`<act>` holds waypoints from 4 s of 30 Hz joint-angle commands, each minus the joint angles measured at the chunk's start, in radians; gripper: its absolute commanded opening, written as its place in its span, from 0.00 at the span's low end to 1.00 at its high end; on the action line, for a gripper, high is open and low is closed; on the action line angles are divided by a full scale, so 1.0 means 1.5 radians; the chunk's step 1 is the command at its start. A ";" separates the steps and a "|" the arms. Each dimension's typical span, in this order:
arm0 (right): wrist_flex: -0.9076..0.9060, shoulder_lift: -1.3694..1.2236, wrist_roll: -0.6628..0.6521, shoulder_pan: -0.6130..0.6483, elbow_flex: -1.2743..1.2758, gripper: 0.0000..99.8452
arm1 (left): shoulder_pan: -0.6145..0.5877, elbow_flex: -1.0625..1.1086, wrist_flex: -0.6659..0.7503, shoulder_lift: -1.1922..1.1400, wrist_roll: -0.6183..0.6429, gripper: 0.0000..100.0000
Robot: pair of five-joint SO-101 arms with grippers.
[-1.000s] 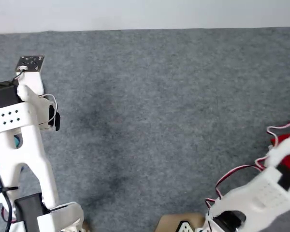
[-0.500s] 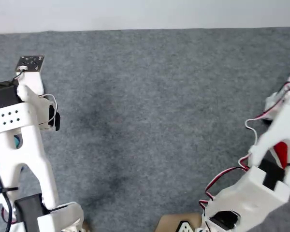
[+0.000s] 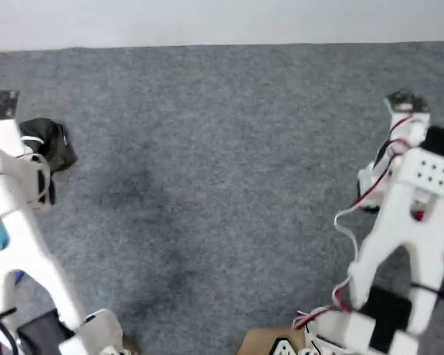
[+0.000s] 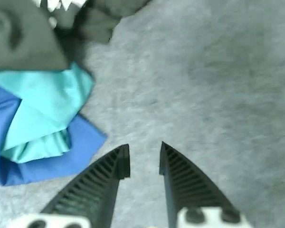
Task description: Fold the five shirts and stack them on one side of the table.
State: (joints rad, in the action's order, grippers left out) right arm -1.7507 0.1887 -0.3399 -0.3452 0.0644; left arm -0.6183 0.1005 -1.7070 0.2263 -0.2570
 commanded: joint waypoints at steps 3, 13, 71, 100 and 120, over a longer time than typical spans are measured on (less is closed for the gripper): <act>-0.029 0.080 -0.006 0.005 0.088 0.01 | -0.098 -0.004 0.024 -0.069 -0.111 0.13; -0.029 0.110 -0.006 0.006 0.152 0.01 | -0.206 -0.006 0.027 -0.226 -0.273 0.20; -0.029 0.184 -0.009 0.006 0.165 0.01 | 0.148 -0.068 0.043 0.247 -0.188 0.00; -0.029 0.184 -0.010 0.035 0.168 0.01 | 0.475 -0.318 0.315 0.209 0.061 0.00; -0.021 0.178 -0.010 0.138 0.167 0.01 | 0.559 0.011 -0.026 0.111 -0.100 0.00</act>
State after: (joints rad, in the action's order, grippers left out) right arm -1.7538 0.4219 -0.3445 -0.1488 0.3237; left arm 0.1442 -0.0008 -1.7238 0.3859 -0.3905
